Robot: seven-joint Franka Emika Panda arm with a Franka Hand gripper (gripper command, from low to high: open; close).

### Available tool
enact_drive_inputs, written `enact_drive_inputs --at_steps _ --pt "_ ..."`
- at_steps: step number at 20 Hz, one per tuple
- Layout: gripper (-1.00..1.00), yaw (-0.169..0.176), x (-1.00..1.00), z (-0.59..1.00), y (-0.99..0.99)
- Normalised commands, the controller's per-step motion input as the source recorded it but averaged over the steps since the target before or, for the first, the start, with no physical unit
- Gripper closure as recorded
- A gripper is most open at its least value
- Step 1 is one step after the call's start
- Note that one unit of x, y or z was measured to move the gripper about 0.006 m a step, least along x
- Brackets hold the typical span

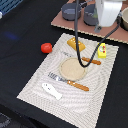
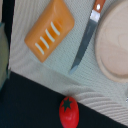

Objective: Interact with the objects in diverse but meaningful ways.

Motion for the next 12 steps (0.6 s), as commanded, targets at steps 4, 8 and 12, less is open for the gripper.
enact_drive_inputs --at_steps 4,8,12 --pt "-1.0 0.022 -1.0 -0.01 -0.15" --pt "-1.0 0.017 -1.0 -0.03 -0.18" --pt "-1.0 0.014 -1.0 -0.06 -0.2"
